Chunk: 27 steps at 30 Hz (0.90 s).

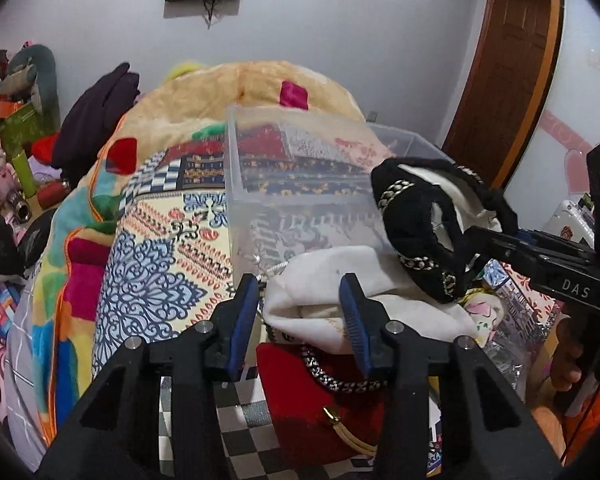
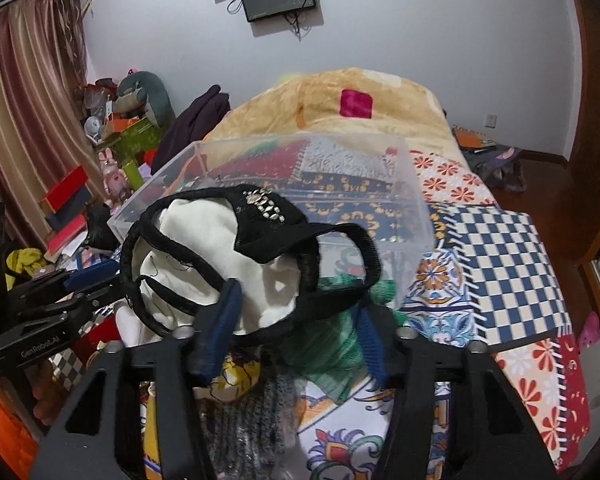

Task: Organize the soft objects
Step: 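Grasp the white cloth with the left tool while the right tool grasps the black-strapped bag, then lower both held items into the clear box and open both tools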

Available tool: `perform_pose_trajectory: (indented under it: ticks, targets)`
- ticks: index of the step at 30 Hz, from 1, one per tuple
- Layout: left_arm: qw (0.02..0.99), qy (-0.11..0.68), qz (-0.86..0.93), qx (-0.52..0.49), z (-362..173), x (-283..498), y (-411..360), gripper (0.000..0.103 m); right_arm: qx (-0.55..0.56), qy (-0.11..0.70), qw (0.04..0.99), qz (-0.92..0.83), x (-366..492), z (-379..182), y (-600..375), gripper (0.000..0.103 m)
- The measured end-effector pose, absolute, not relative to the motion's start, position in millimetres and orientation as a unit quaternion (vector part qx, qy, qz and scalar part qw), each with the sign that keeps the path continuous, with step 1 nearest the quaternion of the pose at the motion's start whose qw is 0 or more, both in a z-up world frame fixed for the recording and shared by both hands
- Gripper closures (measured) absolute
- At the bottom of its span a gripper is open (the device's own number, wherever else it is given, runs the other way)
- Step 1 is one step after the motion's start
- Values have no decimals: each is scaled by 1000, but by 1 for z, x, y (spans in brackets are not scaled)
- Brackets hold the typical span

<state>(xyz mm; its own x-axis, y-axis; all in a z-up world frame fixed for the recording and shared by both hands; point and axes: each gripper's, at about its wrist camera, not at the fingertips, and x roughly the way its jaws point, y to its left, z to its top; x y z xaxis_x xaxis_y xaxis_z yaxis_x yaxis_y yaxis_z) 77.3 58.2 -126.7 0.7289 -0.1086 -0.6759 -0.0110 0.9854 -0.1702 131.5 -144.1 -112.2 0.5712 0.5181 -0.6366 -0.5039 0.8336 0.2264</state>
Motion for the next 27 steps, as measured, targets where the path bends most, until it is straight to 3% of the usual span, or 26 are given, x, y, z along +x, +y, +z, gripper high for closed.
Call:
perform_pose_trajectory:
  ticks: [2, 3, 6, 11, 27]
  targets:
    - [923, 374, -24, -83, -129, 80, 61, 64, 9, 363, 885, 293, 130, -113, -143, 75]
    - [921, 378, -23, -89, -130, 81, 61, 70, 8, 362, 885, 293, 130, -113, -142, 83]
    - [919, 384, -17, -81, -134, 81, 58, 84, 10, 355, 886, 297, 128, -111, -143, 91]
    - [925, 373, -7, -66, -132, 74, 53, 93, 17, 332, 893, 303, 120, -101, -147, 94]
    - [964, 260, -18, -56, -45, 53, 49, 95, 44, 226, 926, 300, 99, -31, -170, 95]
